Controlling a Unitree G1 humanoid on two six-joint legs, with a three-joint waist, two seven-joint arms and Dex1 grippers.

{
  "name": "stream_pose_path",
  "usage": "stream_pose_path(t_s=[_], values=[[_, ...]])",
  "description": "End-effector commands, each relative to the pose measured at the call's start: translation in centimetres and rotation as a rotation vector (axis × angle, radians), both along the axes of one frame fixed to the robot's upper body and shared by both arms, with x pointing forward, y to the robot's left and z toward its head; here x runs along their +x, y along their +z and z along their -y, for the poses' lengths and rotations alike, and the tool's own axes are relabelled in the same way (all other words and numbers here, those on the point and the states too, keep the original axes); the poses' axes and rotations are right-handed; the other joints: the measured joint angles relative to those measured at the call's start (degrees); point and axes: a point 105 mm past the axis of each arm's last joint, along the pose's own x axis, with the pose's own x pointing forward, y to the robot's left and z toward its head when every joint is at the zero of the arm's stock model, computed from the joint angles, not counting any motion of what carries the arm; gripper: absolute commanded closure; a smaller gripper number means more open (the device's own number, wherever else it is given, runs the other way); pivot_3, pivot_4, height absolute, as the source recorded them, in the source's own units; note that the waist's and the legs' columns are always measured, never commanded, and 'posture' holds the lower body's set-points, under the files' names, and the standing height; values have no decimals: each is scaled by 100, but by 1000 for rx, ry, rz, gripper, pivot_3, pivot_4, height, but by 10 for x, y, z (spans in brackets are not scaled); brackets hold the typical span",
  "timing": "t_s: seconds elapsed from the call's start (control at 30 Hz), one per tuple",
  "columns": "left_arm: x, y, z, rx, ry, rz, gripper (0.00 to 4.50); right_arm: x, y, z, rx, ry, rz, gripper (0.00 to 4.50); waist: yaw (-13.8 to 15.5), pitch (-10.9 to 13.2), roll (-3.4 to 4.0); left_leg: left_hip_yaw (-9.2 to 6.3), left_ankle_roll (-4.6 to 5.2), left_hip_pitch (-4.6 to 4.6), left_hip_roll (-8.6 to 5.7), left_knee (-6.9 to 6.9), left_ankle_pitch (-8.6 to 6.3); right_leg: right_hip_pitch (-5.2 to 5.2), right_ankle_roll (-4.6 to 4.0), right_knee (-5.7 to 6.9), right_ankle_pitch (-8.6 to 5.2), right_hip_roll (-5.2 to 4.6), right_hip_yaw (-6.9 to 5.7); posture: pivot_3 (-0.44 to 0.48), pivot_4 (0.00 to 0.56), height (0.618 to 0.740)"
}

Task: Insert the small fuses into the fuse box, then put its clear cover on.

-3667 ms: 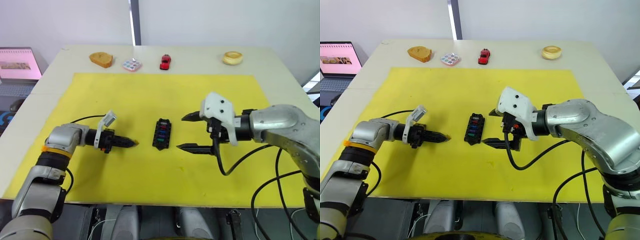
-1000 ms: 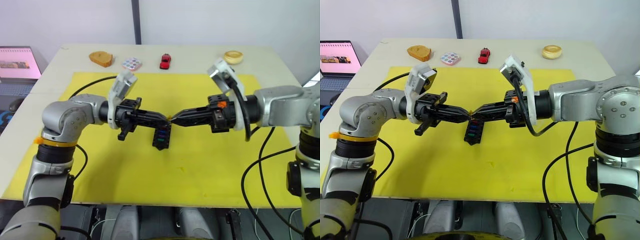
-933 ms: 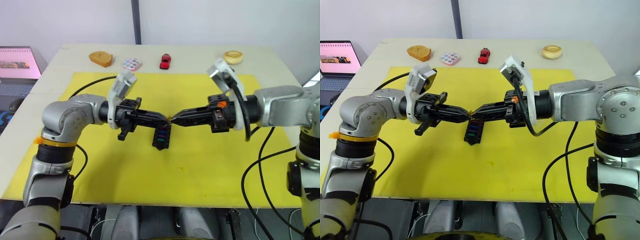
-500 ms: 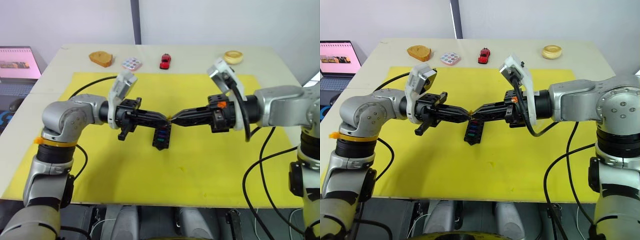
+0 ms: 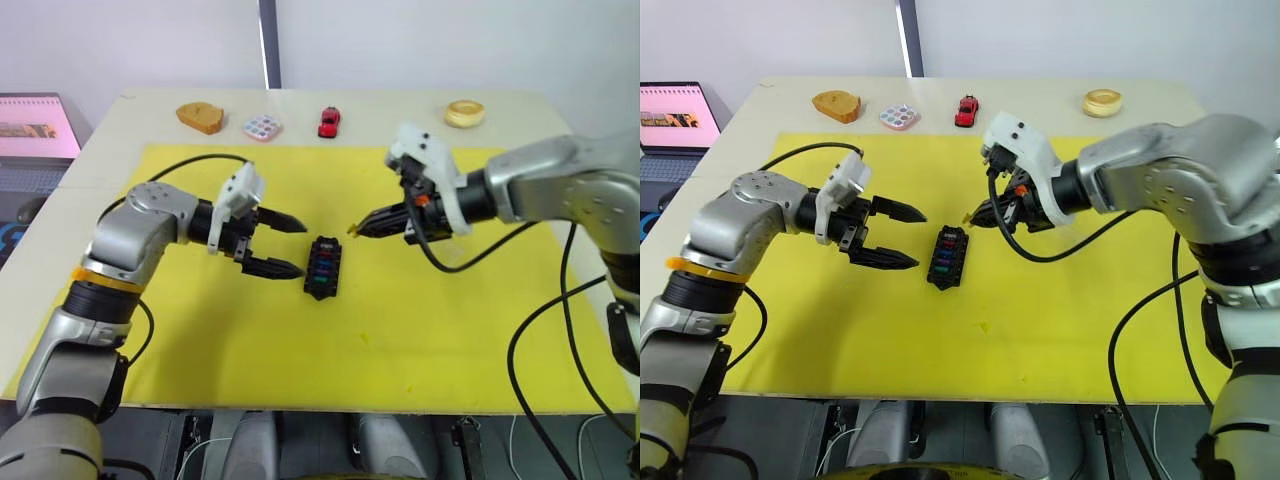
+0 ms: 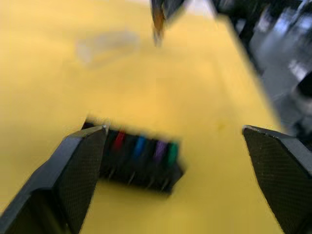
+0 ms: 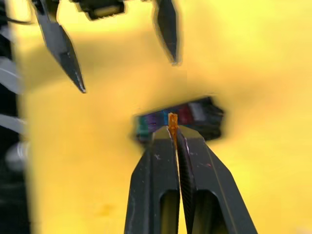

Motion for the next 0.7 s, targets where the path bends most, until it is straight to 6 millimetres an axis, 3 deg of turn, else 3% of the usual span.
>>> stream_pose_path(t_s=[0.03,0.23,0.7], values=[[16,-12,-3,48,19,61,28,21,6,-9,-82,48,111,4500,4,0,0,1,0,-6,0,0,0,-5,0,0,0,0,1,0,150,740],[24,-30,4,53,22,40,28,41,-4,-15,-193,111,137,4500,40,0,0,-1,2,-41,0,-1,-1,-37,1,3,1,-2,-4,0,150,740],[16,-48,21,72,-53,37,28,43,-15,-32,-229,202,94,4500,17,0,1,-6,1,-49,0,8,0,-46,1,21,3,-2,-6,0,150,740]])
